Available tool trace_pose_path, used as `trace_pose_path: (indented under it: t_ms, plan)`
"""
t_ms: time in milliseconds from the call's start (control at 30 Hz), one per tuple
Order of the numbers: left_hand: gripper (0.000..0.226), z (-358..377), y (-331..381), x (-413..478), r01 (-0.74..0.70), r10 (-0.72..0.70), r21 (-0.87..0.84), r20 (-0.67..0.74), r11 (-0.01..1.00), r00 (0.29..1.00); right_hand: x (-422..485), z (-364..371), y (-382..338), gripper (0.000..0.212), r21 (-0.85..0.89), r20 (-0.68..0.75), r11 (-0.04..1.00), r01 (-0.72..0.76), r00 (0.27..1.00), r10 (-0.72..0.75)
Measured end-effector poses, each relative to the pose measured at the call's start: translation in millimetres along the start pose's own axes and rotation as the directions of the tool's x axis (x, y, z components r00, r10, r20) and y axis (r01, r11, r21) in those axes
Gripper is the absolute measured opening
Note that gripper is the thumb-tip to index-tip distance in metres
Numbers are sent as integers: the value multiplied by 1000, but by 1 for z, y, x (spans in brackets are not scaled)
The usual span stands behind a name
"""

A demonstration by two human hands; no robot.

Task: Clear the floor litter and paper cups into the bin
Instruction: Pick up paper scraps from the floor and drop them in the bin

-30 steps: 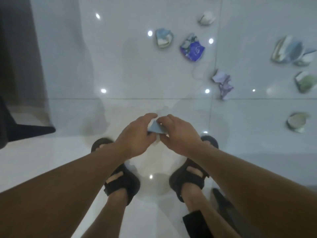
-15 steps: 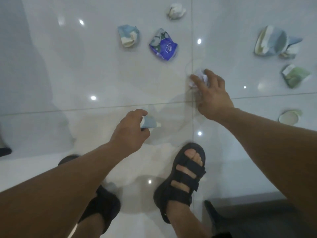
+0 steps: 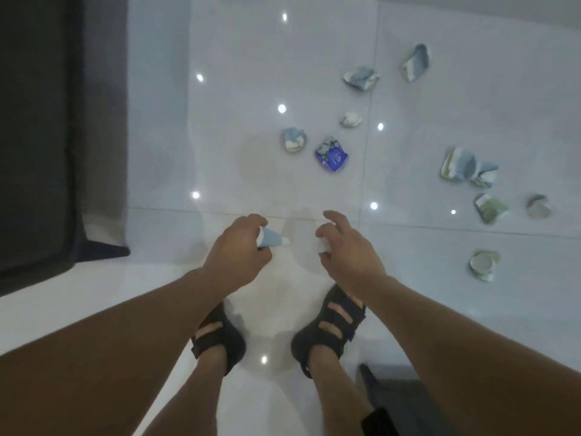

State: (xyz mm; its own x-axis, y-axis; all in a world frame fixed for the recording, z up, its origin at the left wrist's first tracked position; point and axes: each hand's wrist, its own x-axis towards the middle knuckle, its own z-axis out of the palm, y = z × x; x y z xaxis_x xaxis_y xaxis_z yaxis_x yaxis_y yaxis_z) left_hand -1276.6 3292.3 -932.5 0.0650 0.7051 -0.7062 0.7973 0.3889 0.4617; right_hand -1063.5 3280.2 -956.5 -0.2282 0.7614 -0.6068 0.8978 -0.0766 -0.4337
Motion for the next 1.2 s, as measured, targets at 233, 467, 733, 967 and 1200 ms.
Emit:
trace_pose_path:
  t_ms: [233, 467, 733, 967, 1200]
  plan:
    - [52, -144, 26, -127, 6, -10, -37, -89, 999, 996, -86, -106, -138, 40, -75, 82, 994, 75, 994, -69]
    - [54, -256, 35, -282, 47, -79, -137, -239, 990, 968, -177, -189, -287, 44, -171, 131, 953, 250, 964, -230]
    - [52, -251, 18, -449, 222, -378, -380, -407, 898, 832, -266, -223, -361, 44, -337, 285, 820, 463, 880, -380]
    - [53, -179, 27, -565, 278, -592, -607, -407, 744, 696, -335, -211, -416, 45, -404, 451, 586, 703, 710, -541]
    - [51, -120, 2, -677, 257, -775, -780, -408, 571, 483, -426, -142, -487, 44, -387, 626, 255, 886, 455, -633]
